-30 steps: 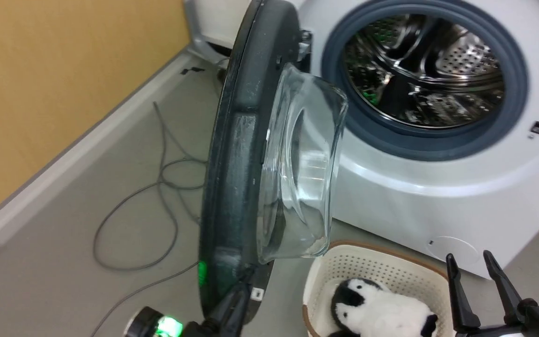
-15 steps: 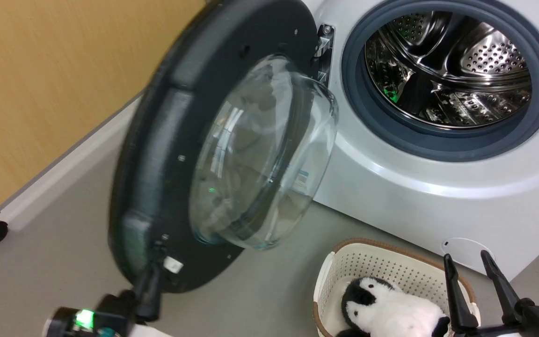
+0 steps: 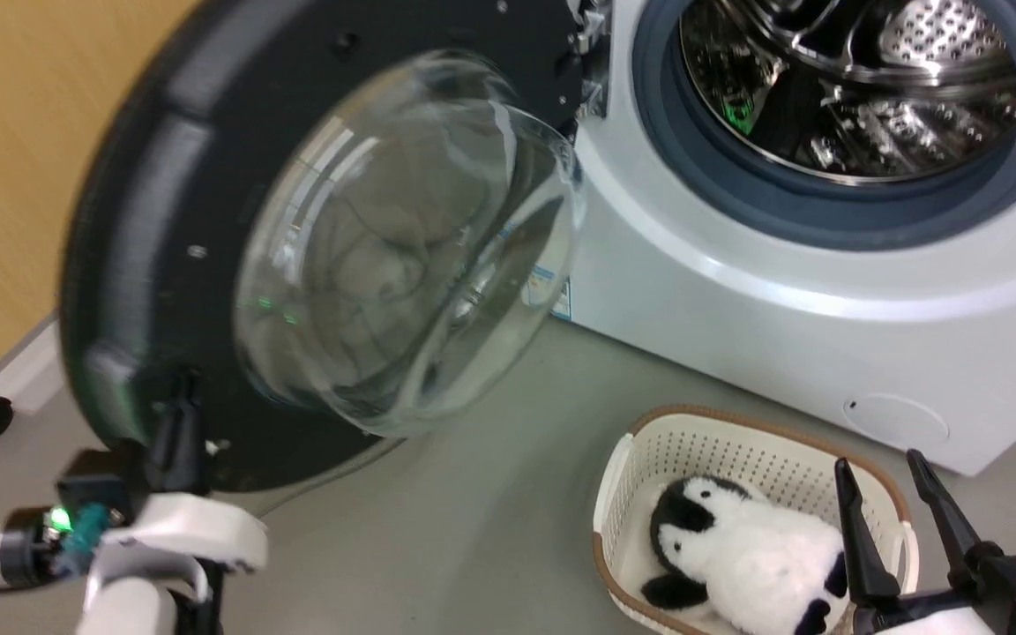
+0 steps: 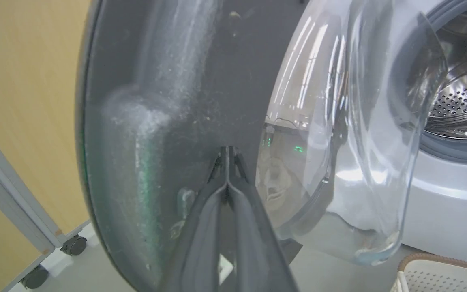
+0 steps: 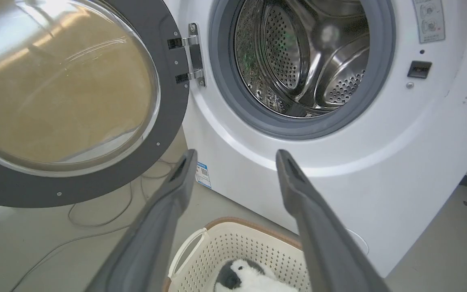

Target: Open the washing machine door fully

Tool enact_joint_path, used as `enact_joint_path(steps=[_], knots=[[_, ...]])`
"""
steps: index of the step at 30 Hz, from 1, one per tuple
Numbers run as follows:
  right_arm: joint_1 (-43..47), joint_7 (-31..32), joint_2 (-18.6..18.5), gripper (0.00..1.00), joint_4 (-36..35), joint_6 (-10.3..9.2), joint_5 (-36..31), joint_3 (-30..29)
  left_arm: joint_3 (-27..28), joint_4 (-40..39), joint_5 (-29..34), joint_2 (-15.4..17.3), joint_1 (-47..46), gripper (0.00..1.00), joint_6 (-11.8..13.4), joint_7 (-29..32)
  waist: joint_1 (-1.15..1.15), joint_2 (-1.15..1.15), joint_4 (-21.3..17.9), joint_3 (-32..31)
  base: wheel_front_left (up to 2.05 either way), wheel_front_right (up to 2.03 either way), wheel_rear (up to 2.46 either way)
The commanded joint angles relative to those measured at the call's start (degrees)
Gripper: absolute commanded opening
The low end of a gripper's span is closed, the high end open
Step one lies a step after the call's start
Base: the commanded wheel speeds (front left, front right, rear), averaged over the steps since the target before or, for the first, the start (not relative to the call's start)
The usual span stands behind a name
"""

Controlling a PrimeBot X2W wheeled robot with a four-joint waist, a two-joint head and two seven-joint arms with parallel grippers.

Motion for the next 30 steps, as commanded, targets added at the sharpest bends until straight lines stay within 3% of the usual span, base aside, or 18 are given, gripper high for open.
enact_joint_path(steps=[1, 15, 30], knots=[[-1.1, -0.2, 0.1, 1.00, -0.2, 0.05, -0.7, 0.0, 1.3, 0.9, -0.5, -0.1, -1.8, 0.00, 0.3, -0.2, 0.00, 0.00, -0.8, 1.3, 0.00, 0.00, 0.00], [-4.2, -0.2, 0.1, 1.00, -0.6, 0.05, -3.6, -0.4, 14.2, 9.5, -2.0, 0.4, -10.5, 0.00, -0.1, -0.2, 0.00, 0.00, -3.6, 7.5, 0.00, 0.00, 0.00], [-7.4, -0.2, -1.2, 1.00, -0.3, 0.05, -4.0, -0.2, 21.7, 22.7, -1.7, 5.0, -19.9, 0.00, -3.3, -0.2, 0.00, 0.00, -7.0, 11.8, 0.00, 0.00, 0.00]])
